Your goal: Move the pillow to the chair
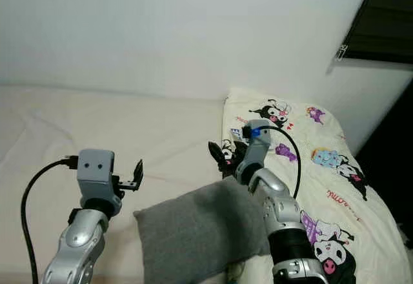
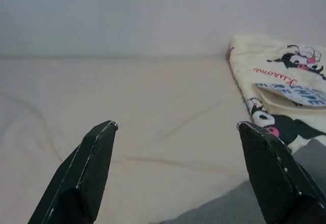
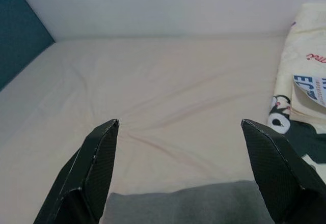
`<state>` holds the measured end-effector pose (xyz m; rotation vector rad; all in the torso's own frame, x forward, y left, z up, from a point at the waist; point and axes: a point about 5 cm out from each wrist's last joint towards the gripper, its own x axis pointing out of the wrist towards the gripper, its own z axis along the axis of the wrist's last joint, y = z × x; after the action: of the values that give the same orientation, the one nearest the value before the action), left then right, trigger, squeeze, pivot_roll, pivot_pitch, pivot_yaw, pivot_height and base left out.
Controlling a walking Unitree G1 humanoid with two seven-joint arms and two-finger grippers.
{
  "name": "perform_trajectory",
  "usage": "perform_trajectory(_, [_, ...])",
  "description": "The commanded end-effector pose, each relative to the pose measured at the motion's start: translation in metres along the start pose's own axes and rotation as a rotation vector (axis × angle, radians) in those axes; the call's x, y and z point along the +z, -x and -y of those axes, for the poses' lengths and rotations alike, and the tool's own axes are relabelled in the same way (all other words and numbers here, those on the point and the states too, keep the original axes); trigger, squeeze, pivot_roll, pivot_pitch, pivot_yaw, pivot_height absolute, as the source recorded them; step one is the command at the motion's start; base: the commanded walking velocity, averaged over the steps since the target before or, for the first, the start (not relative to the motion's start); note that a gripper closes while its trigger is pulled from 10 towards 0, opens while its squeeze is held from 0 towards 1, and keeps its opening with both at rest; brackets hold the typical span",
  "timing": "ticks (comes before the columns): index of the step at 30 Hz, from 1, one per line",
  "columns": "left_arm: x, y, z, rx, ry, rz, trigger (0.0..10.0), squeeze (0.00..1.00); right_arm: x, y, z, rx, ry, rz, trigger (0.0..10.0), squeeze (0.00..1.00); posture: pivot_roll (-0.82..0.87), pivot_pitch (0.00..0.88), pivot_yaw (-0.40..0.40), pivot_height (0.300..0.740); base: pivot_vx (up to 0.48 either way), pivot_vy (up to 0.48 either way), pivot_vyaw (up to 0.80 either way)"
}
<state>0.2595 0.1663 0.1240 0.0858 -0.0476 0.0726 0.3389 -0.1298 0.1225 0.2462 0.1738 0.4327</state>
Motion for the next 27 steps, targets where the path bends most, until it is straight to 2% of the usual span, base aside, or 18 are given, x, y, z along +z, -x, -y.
perform_trajectory(1, [-0.004, 0.004, -0.001, 0.020, 0.001, -0.034, 10.0, 0.00, -0.002, 0.003, 0.004, -0.020, 0.044, -0.025, 10.0, 0.00, -0.03, 0.000, -0.102, 0.626, 0.000, 0.000, 0.00])
perform_trajectory(6, [-0.005, 0.007, -0.002, 0.042, 0.007, -0.043, 10.0, 0.00, -0.003, 0.007, 0.011, -0.047, 0.076, -0.034, 10.0, 0.00, -0.03, 0.000, -0.102, 0.606, 0.000, 0.000, 0.00])
perform_trajectory(13, [-0.006, 0.008, -0.003, 0.048, 0.018, -0.052, 10.0, 0.00, -0.003, 0.008, 0.014, -0.058, 0.057, -0.031, 10.0, 0.00, -0.03, 0.000, -0.101, 0.586, 0.000, 0.000, 0.00])
perform_trajectory(18, [-0.008, 0.008, -0.002, 0.033, 0.031, -0.063, 10.0, 0.00, -0.005, 0.009, 0.020, -0.089, 0.073, -0.069, 10.0, 0.00, -0.03, 0.000, -0.095, 0.566, 0.000, 0.000, 0.00])
perform_trajectory(21, [-0.009, 0.008, -0.002, 0.021, 0.037, -0.070, 10.0, 0.00, -0.006, 0.012, 0.036, -0.180, 0.141, -0.105, 10.0, 0.00, -0.03, 0.000, -0.092, 0.551, 0.000, 0.000, 0.00])
perform_trajectory(22, [-0.009, 0.008, -0.002, 0.014, 0.039, -0.072, 10.0, 0.00, -0.005, 0.015, 0.049, -0.245, 0.146, -0.117, 10.0, 0.00, -0.03, 0.000, -0.091, 0.547, 0.000, 0.000, 0.00])
perform_trajectory(24, [-0.009, 0.008, -0.002, 0.012, 0.040, -0.072, 10.0, 0.00, -0.005, 0.016, 0.053, -0.262, 0.143, -0.120, 10.0, 0.00, -0.03, 0.000, -0.091, 0.547, 0.000, 0.000, 0.00])
perform_trajectory(27, [-0.008, 0.008, -0.002, 0.009, 0.041, -0.072, 10.0, 0.00, 0.001, 0.020, 0.064, -0.312, 0.089, -0.092, 10.0, 0.00, -0.03, 0.000, -0.091, 0.547, 0.000, 0.000, 0.00])
